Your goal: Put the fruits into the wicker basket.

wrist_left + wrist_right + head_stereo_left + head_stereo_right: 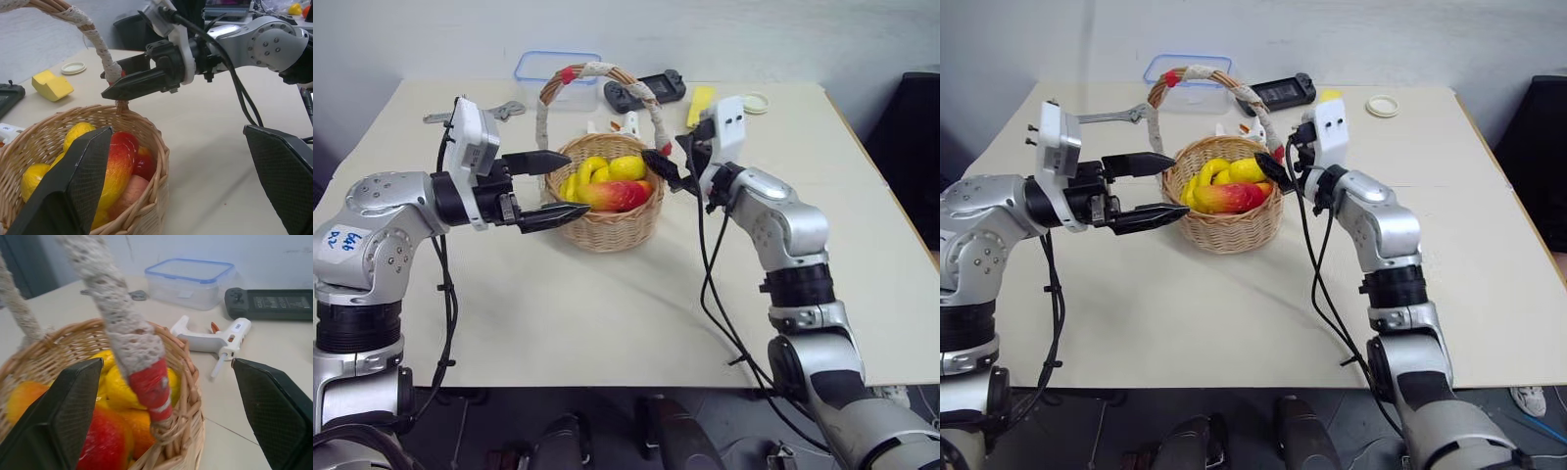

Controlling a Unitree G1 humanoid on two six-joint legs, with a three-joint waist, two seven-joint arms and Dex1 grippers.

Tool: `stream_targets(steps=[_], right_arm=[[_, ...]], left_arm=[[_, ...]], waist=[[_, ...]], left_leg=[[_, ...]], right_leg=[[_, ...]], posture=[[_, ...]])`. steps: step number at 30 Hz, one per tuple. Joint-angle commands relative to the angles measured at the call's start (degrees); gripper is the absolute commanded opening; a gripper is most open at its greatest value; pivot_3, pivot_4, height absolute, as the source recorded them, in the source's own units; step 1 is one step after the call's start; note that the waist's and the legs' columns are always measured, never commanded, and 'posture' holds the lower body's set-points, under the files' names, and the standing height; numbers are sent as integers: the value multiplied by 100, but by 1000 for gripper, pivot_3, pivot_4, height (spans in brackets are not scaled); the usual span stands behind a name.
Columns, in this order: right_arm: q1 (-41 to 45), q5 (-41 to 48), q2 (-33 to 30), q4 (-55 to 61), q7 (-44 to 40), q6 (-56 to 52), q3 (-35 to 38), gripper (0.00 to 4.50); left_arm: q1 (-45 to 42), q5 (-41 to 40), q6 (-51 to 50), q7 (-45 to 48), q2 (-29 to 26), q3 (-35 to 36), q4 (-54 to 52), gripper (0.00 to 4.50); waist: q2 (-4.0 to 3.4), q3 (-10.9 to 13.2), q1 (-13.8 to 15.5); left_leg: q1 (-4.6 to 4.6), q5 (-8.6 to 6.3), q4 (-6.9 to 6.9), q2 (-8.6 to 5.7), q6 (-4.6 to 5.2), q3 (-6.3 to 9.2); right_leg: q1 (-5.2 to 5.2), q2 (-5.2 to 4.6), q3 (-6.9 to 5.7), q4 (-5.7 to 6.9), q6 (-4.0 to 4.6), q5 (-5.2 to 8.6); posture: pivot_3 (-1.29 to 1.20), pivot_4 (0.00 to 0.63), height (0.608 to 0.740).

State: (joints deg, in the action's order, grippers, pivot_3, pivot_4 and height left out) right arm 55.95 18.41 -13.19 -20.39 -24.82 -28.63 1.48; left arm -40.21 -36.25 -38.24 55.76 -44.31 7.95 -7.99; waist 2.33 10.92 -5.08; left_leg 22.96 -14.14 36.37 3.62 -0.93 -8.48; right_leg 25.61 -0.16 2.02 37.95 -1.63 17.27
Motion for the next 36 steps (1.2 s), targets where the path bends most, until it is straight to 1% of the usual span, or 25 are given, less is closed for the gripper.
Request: stream_targets(steps=[1,3,5,8,9,10,14,18,22,25,27,31,33,34,36], right_arm=[[90,-144,67,-134,-60,524,36,3033],[64,-173,95,-134,-100,620,34,2317],[-113,-264,69,69,-258,881,-70,1638],[-340,-284,44,296,-313,1083,-39,572],[-457,-249,-2,502,-348,1100,6,265],[-591,-178,-72,781,-414,1088,61,224],[-1027,176,-371,1785,-624,792,294,224],[-1596,654,-1190,2897,-772,145,892,224],[-2387,1077,-2358,3525,-945,-450,2026,224],[-3078,1206,-2935,3650,-1062,-659,2749,224],[-3473,1197,-3073,3660,-1058,-648,3020,224],[-4085,1063,-2973,3482,-869,-481,3323,224],[-4327,1172,-2874,3420,-910,-465,3437,949],[-4384,1231,-2858,3427,-931,-472,3462,1172],[-4640,1264,-2893,3390,-981,-504,3605,1850]], left_arm=[[29,-29,61,-58,-54,148,-190,4500],[59,-40,43,-85,-63,170,-219,4500],[155,108,141,-93,-127,111,-220,4500],[196,221,209,-91,-157,46,-190,4500],[170,231,212,-87,-152,31,-181,4500],[138,257,230,-70,-147,5,-163,4500],[89,474,431,36,-146,-159,-32,4500],[-26,472,470,267,-87,-318,112,4500],[-253,303,398,467,72,-384,235,4500],[-362,326,437,566,207,-450,384,4500],[-411,329,448,627,284,-478,473,4500],[-468,303,436,741,432,-502,589,4500],[-496,288,427,773,500,-511,635,4500],[-504,291,423,783,517,-508,644,4500],[-567,303,435,820,585,-526,712,4500]], waist=[[0,0,6],[-1,1,6],[-1,0,4],[-1,0,6],[-1,1,11],[-1,0,16],[-1,1,33],[-2,1,79],[-2,1,187],[-2,1,207],[-2,1,180],[-2,1,92],[-3,1,65],[-3,1,51],[-3,1,39]], left_leg=[[1,0,0,0,0,0],[4,0,-1,0,0,0],[5,0,0,0,0,0],[3,-1,0,2,-1,0],[3,0,0,2,-1,1],[5,0,2,2,-2,2],[6,0,3,0,-1,2],[10,-1,2,0,0,4],[12,-4,4,-4,5,5],[10,-4,4,-4,6,4],[5,-4,5,-5,5,4],[-16,1,3,-2,-1,-5],[-21,12,-7,-2,-8,2],[-23,14,-9,-3,-10,2],[-28,17,-14,-4,-11,2]], right_leg=[[0,0,0,-1,0,0],[2,-1,1,-2,0,0],[4,-1,0,-1,0,0],[4,0,0,2,0,0],[4,0,-1,2,0,0],[4,0,-2,3,0,0],[3,-3,-2,3,0,0],[4,-3,-5,-2,-1,0],[2,-5,-6,-9,-2,1],[1,-5,-5,-10,-2,1],[-3,-3,-4,-8,-3,2],[-11,5,7,3,-7,0],[-14,8,6,4,-7,0],[-15,8,7,5,-7,0],[-17,8,9,7,-8,-1]], posture=[[0,150,740],[0,150,740],[0,150,740],[0,150,740],[0,150,740],[0,150,740],[0,150,740],[0,150,740],[0,150,740],[0,150,740],[0,150,740],[0,150,740],[0,150,740],[0,150,740],[0,150,740]])
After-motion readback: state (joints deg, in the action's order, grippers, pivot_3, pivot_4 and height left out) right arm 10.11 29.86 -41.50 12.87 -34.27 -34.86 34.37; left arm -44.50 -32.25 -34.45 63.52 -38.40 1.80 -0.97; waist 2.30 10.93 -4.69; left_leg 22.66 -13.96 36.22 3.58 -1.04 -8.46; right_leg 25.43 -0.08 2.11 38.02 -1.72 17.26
